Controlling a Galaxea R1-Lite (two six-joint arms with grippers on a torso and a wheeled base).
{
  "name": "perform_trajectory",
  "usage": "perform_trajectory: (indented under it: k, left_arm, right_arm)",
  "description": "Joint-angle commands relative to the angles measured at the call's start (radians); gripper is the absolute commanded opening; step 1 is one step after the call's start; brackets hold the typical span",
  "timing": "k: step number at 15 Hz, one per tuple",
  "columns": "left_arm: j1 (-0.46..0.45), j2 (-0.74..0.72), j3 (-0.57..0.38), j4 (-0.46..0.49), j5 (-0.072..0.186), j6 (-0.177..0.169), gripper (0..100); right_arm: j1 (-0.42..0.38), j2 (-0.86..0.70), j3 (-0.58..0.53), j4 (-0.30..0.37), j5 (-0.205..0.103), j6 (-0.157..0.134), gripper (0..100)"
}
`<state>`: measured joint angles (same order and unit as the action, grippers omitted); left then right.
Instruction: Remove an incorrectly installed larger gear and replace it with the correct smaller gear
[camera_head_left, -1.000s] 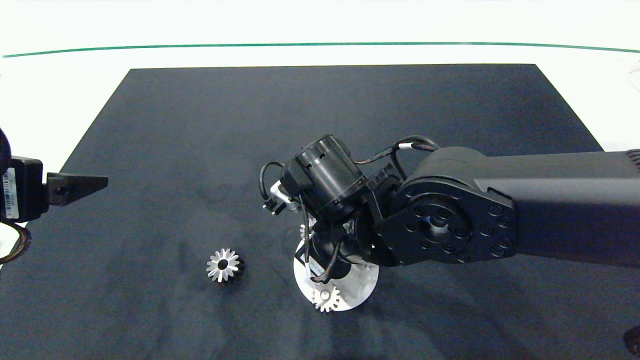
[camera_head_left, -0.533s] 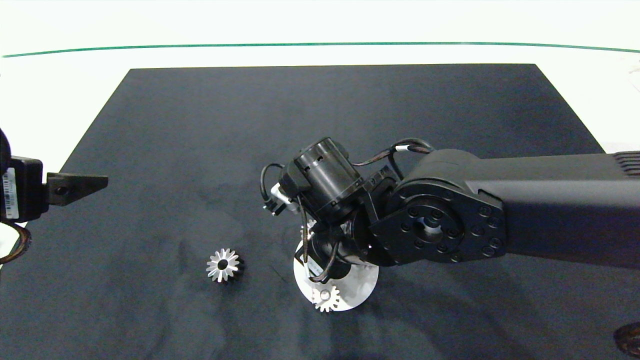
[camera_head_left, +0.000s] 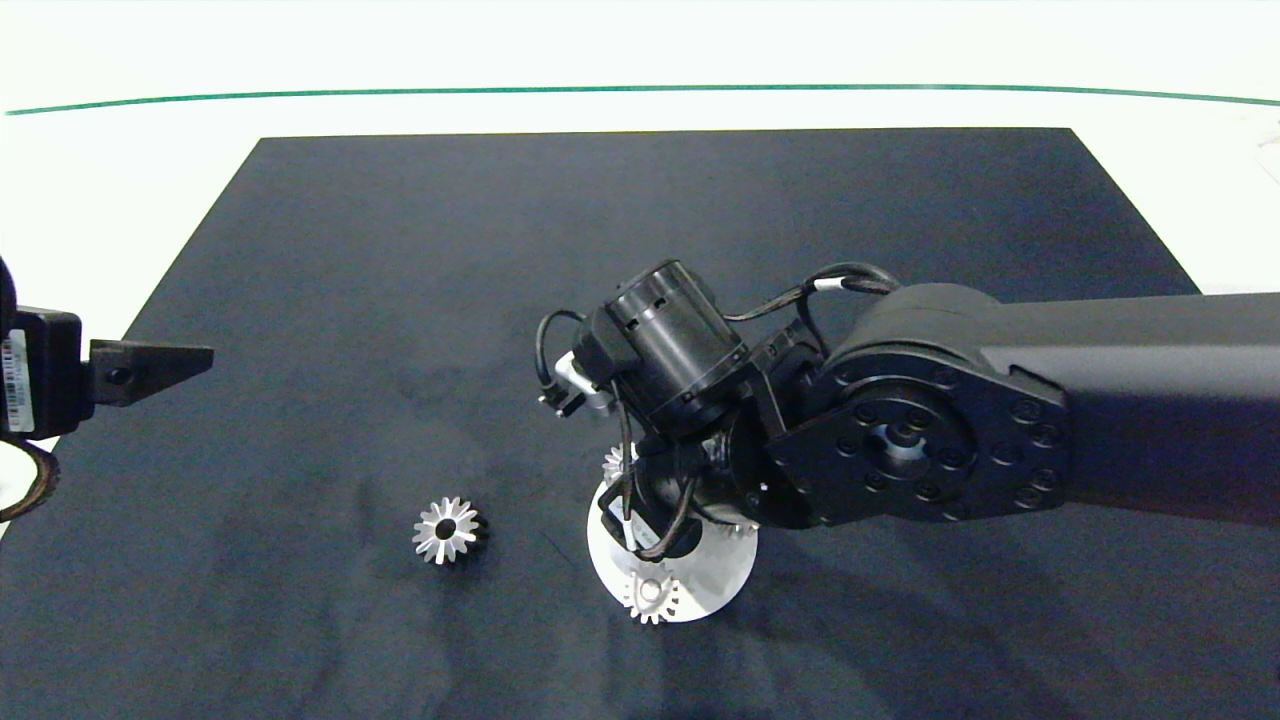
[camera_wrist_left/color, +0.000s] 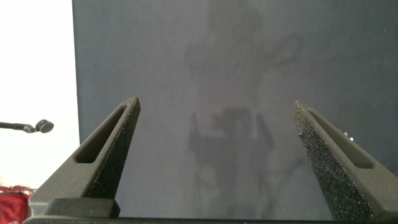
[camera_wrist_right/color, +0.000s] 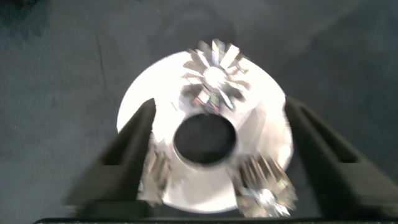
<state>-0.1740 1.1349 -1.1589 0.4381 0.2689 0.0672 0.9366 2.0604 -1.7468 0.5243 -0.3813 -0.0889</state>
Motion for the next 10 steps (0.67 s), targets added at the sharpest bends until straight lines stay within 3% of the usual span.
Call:
perform_trajectory:
  k: [1, 4, 5, 6, 8, 10]
  left_arm:
    - [-0.002, 0.005, 0.001, -0.030, 0.001, 0.000, 100]
    - [0.001, -0.046, 0.036, -0.065, 0.004, 0.009, 100]
    - [0.002, -0.089, 0.050, -0.064, 0.006, 0.013, 100]
    - [0.004, -0.133, 0.054, -0.061, 0.006, 0.011, 100]
    - [0.001, -0.247, 0.100, -0.032, 0.007, 0.017, 100]
    - [0.007, -0.348, 0.130, 0.011, 0.007, 0.028, 100]
  right_arm:
    - [-0.035, -0.295, 0.233, 0.005, -0.056, 0.061, 100]
    - [-0.104, -0.663, 0.483, -0.006, -0.225, 0.087, 100]
    - [-0.133, -0.801, 0.543, -0.004, -0.243, 0.112, 100]
    - [-0.190, -0.915, 0.564, 0.002, -0.243, 0.117, 100]
    - [-0.332, -1.094, 0.596, 0.008, -0.243, 0.101, 100]
    - [-0.426, -1.227, 0.673, 0.007, -0.245, 0.064, 100]
